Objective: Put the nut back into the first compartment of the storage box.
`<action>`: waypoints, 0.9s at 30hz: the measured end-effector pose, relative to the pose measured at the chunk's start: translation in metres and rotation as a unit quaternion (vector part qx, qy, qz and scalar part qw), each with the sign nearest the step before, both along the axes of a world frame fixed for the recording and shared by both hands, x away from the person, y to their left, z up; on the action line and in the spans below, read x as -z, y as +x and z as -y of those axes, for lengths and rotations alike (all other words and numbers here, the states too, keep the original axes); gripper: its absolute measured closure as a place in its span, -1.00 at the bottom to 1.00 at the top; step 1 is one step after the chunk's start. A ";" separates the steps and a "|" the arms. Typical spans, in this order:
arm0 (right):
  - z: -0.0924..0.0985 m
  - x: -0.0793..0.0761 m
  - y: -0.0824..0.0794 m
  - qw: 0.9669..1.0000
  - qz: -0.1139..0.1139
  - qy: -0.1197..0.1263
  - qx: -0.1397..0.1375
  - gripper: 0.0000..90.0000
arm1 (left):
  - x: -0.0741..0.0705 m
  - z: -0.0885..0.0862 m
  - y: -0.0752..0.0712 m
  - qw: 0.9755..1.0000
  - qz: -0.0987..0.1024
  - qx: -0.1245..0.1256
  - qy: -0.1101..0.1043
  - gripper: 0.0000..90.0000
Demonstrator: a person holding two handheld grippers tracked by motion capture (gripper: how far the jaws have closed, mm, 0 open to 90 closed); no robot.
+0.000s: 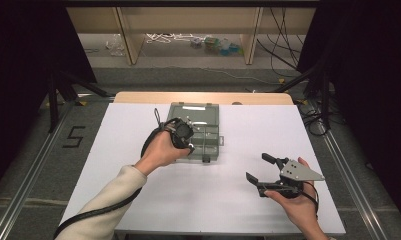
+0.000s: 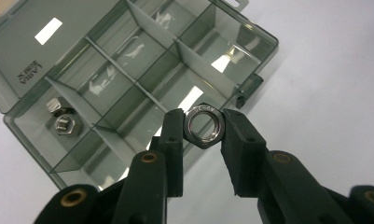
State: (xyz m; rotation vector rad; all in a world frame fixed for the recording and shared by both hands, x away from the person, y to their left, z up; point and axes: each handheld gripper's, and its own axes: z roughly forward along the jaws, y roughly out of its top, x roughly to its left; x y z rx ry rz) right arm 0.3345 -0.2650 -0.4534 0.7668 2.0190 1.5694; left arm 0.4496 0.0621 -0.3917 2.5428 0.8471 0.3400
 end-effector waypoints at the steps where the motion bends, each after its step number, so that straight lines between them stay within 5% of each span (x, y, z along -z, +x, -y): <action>1: 0.000 0.000 0.000 1.000 0.000 0.000 0.001 -0.65 | 0.000 -0.001 0.001 1.000 0.001 -0.002 -0.001 0.56; 10: 0.001 0.000 0.001 1.000 0.012 -0.006 0.002 -0.65 | -0.002 -0.007 0.013 0.999 0.008 -0.036 -0.021 0.56; 13: 0.000 0.000 0.000 1.000 0.000 -0.003 0.001 -0.65 | -0.003 -0.011 0.019 0.998 0.012 -0.047 -0.026 0.56; 17: 0.000 0.001 0.001 1.000 0.017 -0.001 0.009 -0.65 | -0.004 -0.016 0.027 0.998 0.018 -0.061 -0.023 0.56; 24: 0.001 0.000 0.000 1.000 -0.003 -0.006 0.002 -0.65 | 0.002 -0.026 0.044 0.996 0.029 -0.087 -0.018 0.56; 27: 0.001 0.000 0.002 1.000 0.013 -0.007 0.003 -0.65 | 0.008 -0.031 0.051 0.994 0.033 -0.102 -0.020 0.56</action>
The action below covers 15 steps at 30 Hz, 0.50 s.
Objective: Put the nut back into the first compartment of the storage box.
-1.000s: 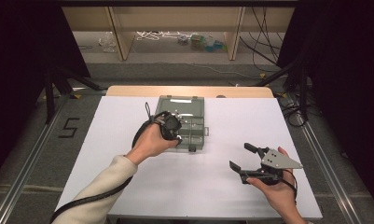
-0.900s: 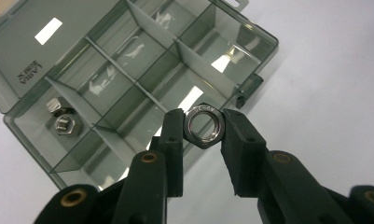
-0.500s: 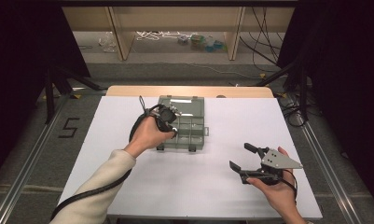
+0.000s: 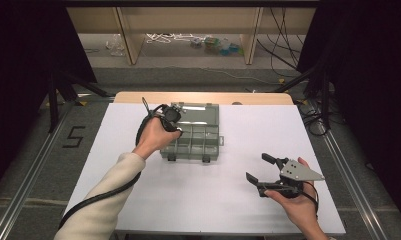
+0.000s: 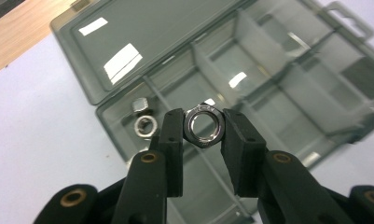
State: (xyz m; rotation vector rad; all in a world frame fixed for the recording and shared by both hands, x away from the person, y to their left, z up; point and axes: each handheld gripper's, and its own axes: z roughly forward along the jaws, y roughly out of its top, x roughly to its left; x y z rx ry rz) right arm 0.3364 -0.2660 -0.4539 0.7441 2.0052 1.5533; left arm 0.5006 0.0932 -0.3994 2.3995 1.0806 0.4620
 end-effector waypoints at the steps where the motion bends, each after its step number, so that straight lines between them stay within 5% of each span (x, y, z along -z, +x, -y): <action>1: 0.000 0.000 0.000 1.000 0.000 0.000 0.000 -0.65 | 0.001 -0.002 0.002 1.000 -0.002 -0.002 0.003 0.56; 15: 0.001 0.000 0.000 1.000 -0.005 -0.002 -0.003 -0.65 | 0.018 -0.011 0.022 0.999 -0.010 -0.038 0.002 0.56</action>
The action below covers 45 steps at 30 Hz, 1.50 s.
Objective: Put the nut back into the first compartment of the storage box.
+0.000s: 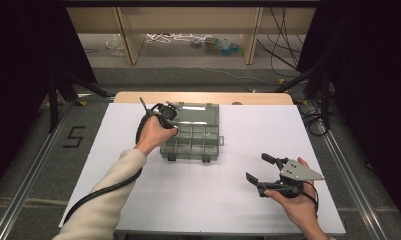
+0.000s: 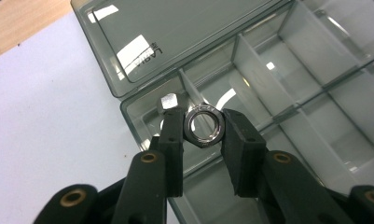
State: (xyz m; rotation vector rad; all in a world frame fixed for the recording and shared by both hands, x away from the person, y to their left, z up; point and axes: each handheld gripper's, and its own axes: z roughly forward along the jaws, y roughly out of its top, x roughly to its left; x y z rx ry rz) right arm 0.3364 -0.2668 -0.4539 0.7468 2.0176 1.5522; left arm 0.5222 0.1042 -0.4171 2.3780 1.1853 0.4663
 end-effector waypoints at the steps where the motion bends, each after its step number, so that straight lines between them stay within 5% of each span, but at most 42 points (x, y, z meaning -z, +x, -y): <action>1: 0.000 0.000 0.000 1.000 0.001 0.002 0.000 -0.65 | 0.002 0.000 0.001 1.000 0.000 -0.003 -0.001 0.56; 26: -0.001 0.001 -0.001 1.000 -0.012 0.005 -0.001 -0.65 | 0.015 -0.006 0.007 1.000 -0.004 -0.016 -0.007 0.55; 33: -0.002 0.001 0.001 1.000 0.000 0.002 -0.005 -0.65 | 0.004 -0.009 0.003 0.998 0.042 -0.011 -0.039 0.29; 38: -0.003 0.002 0.001 1.000 -0.022 0.013 -0.014 -0.65 | -0.008 -0.014 -0.004 0.995 0.082 0.002 -0.056 0.06; 45: -0.001 0.004 0.004 1.000 -0.011 0.020 -0.008 -0.65 | -0.016 -0.027 -0.011 0.992 0.101 -0.001 -0.077 -0.15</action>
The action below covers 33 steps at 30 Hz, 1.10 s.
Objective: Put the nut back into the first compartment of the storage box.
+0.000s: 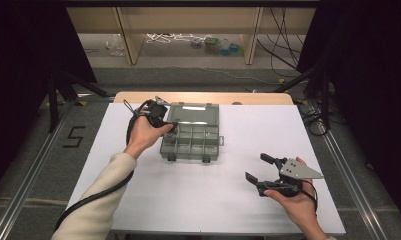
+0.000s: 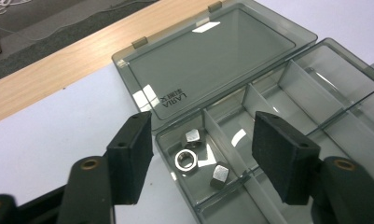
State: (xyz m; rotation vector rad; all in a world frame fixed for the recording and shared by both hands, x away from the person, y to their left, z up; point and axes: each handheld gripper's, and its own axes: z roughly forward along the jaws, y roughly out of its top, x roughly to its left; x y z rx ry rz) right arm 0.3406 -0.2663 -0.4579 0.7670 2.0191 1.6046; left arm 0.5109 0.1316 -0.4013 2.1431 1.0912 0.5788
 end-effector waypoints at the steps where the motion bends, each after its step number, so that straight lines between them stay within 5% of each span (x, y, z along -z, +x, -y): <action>1: 0.000 0.000 -0.001 1.000 -0.011 0.003 0.000 -0.65 | -0.001 -0.002 -0.001 1.000 0.002 -0.001 -0.002 -0.17; 2: 0.001 0.000 0.001 1.000 0.004 -0.003 0.003 -0.65 | -0.003 -0.005 -0.002 1.000 0.008 -0.001 0.000 -0.19; 4: 0.001 0.000 -0.001 1.000 -0.010 0.000 0.005 -0.65 | -0.005 -0.008 -0.004 1.000 0.011 0.001 0.001 -0.22; 7: 0.003 0.001 0.001 1.000 0.005 -0.004 0.005 -0.65 | -0.007 -0.014 -0.005 1.000 0.014 -0.002 -0.007 -0.23; 9: 0.004 0.000 -0.002 1.000 -0.017 -0.009 0.010 -0.65 | -0.006 -0.015 -0.005 1.000 0.011 -0.003 -0.011 -0.21; 11: 0.002 0.001 -0.001 1.000 -0.011 0.012 0.005 -0.65 | -0.005 -0.016 -0.005 1.000 0.007 -0.007 -0.016 -0.20; 13: 0.004 0.000 -0.002 1.000 -0.016 -0.002 0.007 -0.65 | -0.005 -0.015 -0.005 1.000 0.006 -0.009 -0.019 -0.19; 14: 0.004 0.000 0.000 1.000 0.002 -0.004 0.010 -0.65 | -0.005 -0.015 -0.005 1.000 0.006 -0.008 -0.020 -0.18; 15: 0.004 0.000 -0.002 1.000 -0.014 -0.004 0.013 -0.65 | -0.005 -0.015 -0.005 1.000 0.006 -0.011 -0.023 -0.18; 16: 0.004 0.001 0.000 1.000 0.001 0.004 0.016 -0.65 | -0.005 -0.015 -0.004 1.000 0.006 -0.011 -0.024 -0.18; 20: 0.006 0.001 -0.001 1.000 -0.013 0.004 0.011 -0.65 | -0.005 -0.015 -0.002 0.999 0.008 -0.014 -0.027 -0.17; 22: 0.006 0.001 0.001 1.000 0.001 0.008 0.014 -0.65 | -0.006 -0.015 -0.003 0.999 0.009 -0.014 -0.027 -0.17; 33: 0.005 -0.001 0.000 1.000 -0.006 0.003 0.022 -0.65 | -0.005 -0.019 -0.008 0.999 0.017 -0.014 -0.028 -0.16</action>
